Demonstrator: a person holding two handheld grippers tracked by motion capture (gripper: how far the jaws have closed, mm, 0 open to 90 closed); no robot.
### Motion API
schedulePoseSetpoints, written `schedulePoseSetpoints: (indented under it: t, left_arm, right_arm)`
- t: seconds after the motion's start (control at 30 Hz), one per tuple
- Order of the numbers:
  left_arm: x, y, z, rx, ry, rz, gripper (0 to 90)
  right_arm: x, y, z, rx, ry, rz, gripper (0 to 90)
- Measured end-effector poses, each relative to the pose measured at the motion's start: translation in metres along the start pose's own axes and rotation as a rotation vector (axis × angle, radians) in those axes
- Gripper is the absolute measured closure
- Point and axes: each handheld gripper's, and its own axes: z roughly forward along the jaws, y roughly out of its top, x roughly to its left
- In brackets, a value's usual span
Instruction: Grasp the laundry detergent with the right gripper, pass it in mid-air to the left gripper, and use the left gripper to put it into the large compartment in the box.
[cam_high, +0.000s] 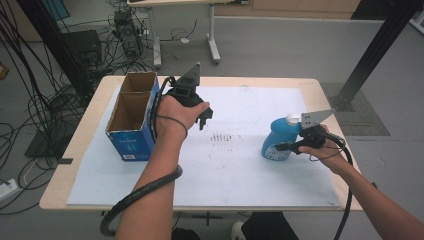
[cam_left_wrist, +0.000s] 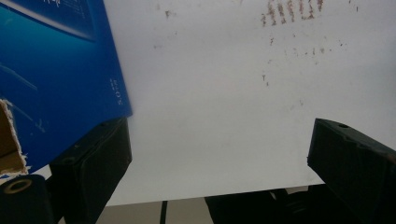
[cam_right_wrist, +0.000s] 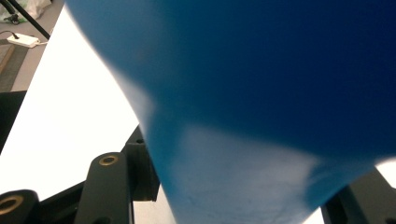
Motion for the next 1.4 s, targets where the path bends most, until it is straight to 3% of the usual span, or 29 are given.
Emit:
schedulePoseSetpoints:
  t: [1.4]
  left_arm:
    - [-0.0014,-0.0008,-0.0036,-0.006,0.005,0.004,6.8]
  right_arm:
    - [-0.0001,-0.0009,0.0001,-0.008,-0.008,0.020,41.5]
